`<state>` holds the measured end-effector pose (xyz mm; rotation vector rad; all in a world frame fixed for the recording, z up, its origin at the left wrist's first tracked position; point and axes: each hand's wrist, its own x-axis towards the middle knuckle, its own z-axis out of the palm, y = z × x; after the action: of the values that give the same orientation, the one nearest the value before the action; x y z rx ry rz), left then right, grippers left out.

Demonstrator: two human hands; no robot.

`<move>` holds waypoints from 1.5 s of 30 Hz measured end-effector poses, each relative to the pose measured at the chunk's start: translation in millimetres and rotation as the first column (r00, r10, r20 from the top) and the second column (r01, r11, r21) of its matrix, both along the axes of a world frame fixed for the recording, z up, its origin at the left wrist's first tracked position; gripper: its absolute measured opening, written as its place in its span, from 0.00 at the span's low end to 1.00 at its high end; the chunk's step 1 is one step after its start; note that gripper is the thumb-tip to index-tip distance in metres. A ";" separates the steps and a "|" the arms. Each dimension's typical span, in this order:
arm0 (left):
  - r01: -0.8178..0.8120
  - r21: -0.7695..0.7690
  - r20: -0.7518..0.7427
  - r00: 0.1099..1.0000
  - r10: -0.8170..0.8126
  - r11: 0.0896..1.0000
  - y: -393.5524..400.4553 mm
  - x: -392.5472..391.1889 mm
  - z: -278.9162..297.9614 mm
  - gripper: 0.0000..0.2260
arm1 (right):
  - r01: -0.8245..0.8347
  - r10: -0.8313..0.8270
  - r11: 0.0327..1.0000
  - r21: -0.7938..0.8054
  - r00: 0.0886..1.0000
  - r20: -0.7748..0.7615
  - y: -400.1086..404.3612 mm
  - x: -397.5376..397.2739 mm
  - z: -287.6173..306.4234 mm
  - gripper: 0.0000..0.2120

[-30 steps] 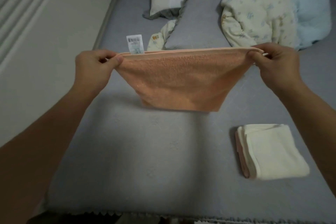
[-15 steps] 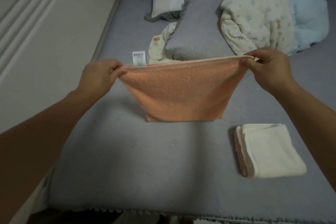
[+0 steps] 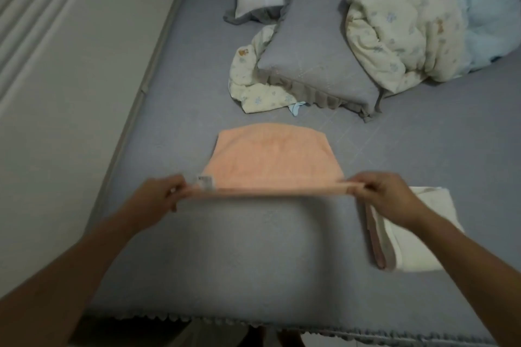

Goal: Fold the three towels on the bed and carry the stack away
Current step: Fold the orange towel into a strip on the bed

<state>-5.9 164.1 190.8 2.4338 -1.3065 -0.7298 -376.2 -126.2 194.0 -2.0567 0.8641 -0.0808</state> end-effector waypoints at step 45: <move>0.344 0.027 0.397 0.858 -0.326 0.939 -36.3 -65.1 -305.7 0.29 | -0.151 -0.103 0.826 -0.544 0.907 -0.408 99.1 93.5 -306.9 0.40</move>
<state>-71.0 127.8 -114.9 2.4245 -1.9140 -0.2724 -282.6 -27.1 -112.8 -2.7097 1.1829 0.1505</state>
